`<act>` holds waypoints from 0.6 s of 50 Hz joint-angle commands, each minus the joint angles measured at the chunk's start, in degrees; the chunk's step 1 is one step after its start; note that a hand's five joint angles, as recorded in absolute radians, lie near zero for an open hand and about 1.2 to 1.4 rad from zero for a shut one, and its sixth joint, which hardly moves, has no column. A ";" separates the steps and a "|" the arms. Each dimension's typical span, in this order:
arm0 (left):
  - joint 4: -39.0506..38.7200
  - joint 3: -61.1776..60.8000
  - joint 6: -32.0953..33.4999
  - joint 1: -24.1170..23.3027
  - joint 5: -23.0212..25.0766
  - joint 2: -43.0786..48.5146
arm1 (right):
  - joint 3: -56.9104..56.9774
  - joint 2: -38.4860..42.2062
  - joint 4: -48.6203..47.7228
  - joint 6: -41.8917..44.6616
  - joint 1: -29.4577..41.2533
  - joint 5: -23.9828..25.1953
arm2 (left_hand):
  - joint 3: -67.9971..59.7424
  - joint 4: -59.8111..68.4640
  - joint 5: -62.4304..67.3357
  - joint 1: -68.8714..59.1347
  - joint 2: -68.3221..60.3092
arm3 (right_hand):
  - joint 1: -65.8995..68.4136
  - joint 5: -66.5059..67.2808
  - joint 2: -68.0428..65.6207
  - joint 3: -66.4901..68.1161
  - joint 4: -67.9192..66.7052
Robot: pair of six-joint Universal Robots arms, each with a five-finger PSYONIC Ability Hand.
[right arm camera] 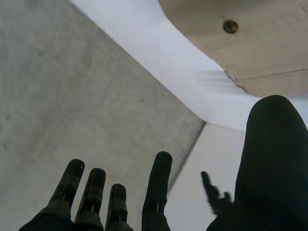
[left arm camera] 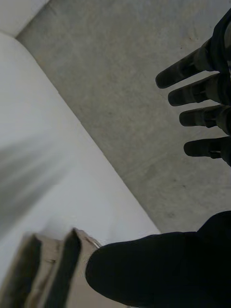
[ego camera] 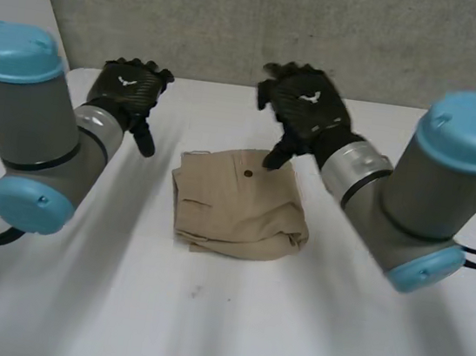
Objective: Fold the shorts.
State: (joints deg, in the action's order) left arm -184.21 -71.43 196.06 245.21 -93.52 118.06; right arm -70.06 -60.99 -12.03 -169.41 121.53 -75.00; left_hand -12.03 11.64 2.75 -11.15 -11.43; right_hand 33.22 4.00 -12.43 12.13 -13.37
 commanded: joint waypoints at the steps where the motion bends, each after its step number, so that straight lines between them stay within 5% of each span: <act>1: 0.60 6.22 -5.15 -6.23 0.44 7.71 | 8.62 8.24 12.28 -3.21 -2.52 0.64 | 1.82 -1.42 -2.54 0.93 1.22 | -23.22 -4.00 2.43 -2.13 3.37; 17: 10.87 11.66 -6.83 -8.26 -4.03 20.36 | 21.28 25.21 26.27 -3.56 -4.37 -0.76 | 1.65 -1.25 -2.37 0.76 1.05 | -23.22 -4.00 2.43 -2.13 3.37; 30: 14.05 11.76 -6.30 -7.47 -4.22 18.88 | 17.86 18.37 25.57 0.66 -3.75 -1.82 | 2.03 -1.64 -2.75 1.15 1.43 | -23.22 -4.00 2.43 -2.13 3.37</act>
State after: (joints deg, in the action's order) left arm -170.37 -59.44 189.86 238.12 -98.08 138.69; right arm -49.90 -37.63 14.22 -169.71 117.24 -77.00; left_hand -12.03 11.63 2.75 -9.35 -10.36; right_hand 33.23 4.00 -12.43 12.13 -13.36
